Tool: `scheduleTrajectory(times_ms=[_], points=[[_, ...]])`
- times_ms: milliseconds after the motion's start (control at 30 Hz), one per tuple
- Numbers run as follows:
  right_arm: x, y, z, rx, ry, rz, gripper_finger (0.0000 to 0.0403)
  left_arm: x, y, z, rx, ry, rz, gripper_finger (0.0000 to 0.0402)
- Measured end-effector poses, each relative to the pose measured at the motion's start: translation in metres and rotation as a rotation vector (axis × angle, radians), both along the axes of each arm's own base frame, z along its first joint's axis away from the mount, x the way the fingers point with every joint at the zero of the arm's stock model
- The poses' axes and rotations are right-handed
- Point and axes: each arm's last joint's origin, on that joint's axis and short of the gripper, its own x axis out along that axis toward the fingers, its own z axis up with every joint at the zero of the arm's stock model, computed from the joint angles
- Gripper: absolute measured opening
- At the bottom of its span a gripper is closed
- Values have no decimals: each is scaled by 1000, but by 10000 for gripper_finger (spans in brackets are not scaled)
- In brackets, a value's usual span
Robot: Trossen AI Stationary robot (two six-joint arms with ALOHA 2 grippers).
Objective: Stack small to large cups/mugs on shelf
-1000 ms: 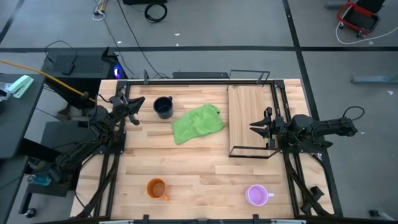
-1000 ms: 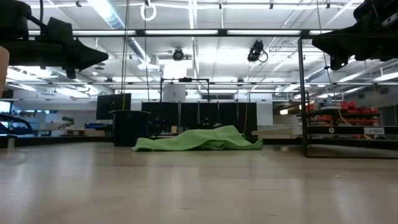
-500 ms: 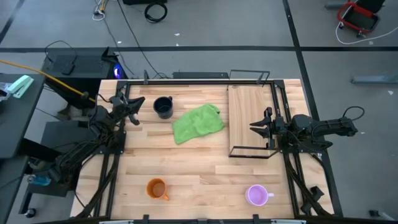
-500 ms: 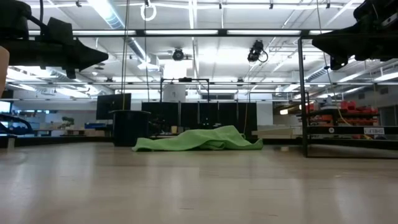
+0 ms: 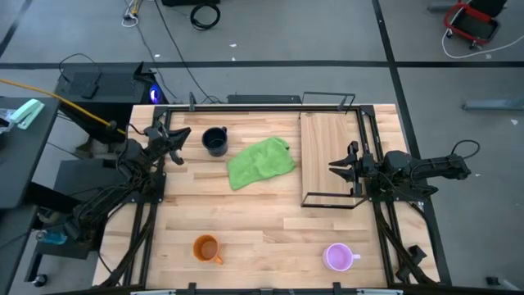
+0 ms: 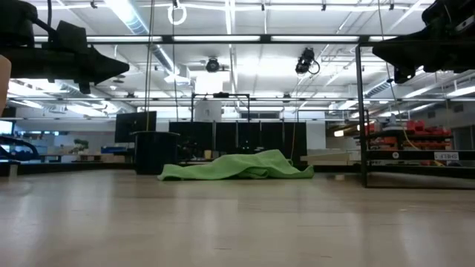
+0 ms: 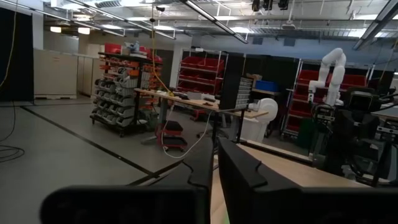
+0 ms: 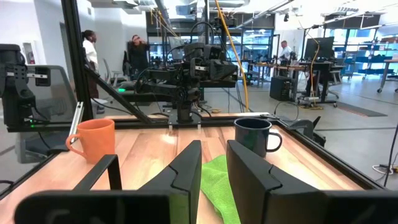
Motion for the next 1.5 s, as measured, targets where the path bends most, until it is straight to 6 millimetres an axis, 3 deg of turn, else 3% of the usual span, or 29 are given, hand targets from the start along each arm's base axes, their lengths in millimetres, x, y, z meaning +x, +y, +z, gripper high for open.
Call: scheduleTrajectory(times_ms=[1500], points=[[0,0,0,0,0,0,84,0,0,0,0,0,0,27]])
